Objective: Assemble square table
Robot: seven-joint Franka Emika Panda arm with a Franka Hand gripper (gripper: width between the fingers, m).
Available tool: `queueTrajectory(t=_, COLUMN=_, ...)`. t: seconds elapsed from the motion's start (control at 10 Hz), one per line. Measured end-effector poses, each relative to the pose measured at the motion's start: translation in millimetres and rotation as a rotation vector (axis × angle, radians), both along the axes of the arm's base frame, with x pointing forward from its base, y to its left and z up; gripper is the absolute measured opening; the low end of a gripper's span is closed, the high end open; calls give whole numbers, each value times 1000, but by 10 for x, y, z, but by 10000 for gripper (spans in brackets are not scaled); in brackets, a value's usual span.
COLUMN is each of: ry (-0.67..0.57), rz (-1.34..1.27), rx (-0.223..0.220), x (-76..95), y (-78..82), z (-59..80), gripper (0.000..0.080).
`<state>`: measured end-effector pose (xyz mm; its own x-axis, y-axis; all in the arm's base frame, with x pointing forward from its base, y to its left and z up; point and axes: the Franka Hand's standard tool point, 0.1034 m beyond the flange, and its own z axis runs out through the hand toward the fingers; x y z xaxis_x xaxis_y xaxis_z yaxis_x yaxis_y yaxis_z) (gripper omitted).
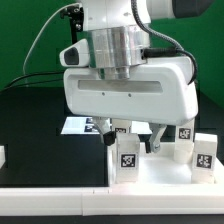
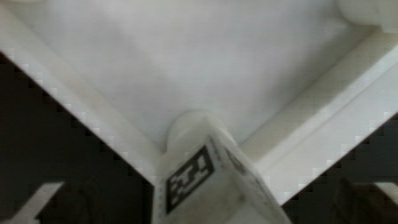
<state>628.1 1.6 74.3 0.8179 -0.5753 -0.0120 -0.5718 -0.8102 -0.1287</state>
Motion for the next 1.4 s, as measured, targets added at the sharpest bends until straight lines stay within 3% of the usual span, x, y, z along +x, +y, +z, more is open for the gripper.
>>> queueTrajectory(t=0.3, ry=-65, rz=438, rx=-93, x=104, y=28, z=57, gripper=649)
queueTrajectory(t=0.5, ry=-84, rz=436, rx=-103, x=115, y=29, z=46, gripper=649)
queueTrajectory(t=0.6, ry=-83, rz=412, rx=-101, x=116, y=30, z=46, gripper=526)
queueTrajectory(t=0.7, ry=-77, rz=342, rx=-95, x=116, y=33, z=45, gripper=392)
queueTrajectory(t=0.8, ry=-65, rz=260, rx=-93, x=107, y=-16, z=41, gripper=392)
queueTrajectory(t=0.9, ry=-43, rz=167, rx=-83, x=107, y=-37, z=49, gripper=290)
queueTrajectory(t=1.2, ry=1, rz=-265, rx=-53, x=67, y=-29, z=24, gripper=290)
queueTrajectory(t=1.4, ry=33, rz=-643, rx=2, x=63, y=-17, z=22, gripper=289)
